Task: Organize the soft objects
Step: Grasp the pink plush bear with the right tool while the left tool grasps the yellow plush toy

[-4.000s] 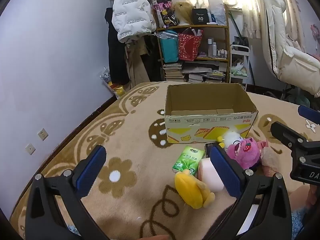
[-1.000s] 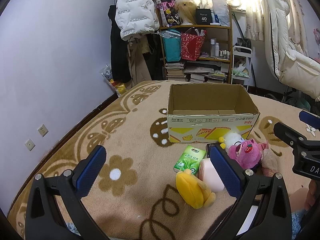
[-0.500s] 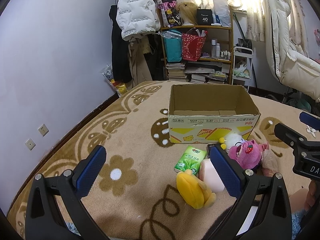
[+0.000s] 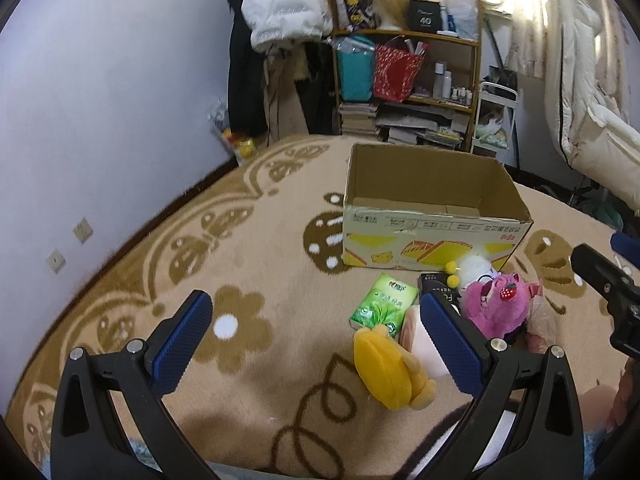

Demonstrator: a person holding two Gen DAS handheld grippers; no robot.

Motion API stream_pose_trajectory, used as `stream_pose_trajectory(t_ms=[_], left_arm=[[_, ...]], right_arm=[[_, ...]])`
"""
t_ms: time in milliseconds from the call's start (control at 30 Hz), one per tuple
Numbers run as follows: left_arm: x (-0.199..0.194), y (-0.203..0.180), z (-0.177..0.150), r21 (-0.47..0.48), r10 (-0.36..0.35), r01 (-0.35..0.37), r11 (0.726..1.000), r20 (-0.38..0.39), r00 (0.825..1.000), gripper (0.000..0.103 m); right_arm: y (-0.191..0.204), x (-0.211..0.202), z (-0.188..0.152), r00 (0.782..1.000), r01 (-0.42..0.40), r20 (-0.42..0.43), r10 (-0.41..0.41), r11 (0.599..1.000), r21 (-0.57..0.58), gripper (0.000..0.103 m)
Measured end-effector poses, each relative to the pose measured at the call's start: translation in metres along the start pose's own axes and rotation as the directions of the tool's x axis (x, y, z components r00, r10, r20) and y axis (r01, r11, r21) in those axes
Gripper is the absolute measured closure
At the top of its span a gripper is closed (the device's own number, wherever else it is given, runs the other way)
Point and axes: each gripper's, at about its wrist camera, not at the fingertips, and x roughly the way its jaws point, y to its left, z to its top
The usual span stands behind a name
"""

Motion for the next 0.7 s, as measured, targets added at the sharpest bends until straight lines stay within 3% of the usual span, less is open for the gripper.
stream_pose_trajectory(t_ms=[267,500,700], left_arm=[[0.017,0.010,0.000,-0.089,-0.050,0.042,0.995,-0.090,0.995,0.000],[0.047,0.016,-0.004,-0.214,-0.117,0.071,0.974,-0.207,0.971,0.000],[0.067,0.009,-0.008,-0.215,-0.128,0.068,0.974,-0.282,0.951,0.000]], right_arm=[[-0.018,0.019,0.000,0.992,-0.045,-0.109,0.057,0.993,0.106,0.000],[-0.024,0.044,-0.005,0.970,-0.115,-0.192,0.150,0.976,0.183,0.000],[-0.024,0.073,-0.014,0.940,-0.151,-0.263,0.219,0.955,0.257,0.004]])
